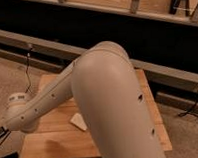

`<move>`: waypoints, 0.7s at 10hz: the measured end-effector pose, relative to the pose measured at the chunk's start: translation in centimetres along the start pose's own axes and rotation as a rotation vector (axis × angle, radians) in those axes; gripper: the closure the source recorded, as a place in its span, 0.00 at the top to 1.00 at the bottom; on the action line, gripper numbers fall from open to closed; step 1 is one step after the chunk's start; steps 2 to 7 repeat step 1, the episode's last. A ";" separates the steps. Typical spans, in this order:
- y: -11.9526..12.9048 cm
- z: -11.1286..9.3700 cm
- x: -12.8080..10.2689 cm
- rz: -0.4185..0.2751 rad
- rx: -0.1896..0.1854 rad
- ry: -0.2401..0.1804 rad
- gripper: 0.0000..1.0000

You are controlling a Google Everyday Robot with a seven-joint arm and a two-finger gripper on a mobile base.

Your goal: Push the eraser across the table

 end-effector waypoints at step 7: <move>0.0 0.0 -0.1 0.000 0.000 -0.001 0.04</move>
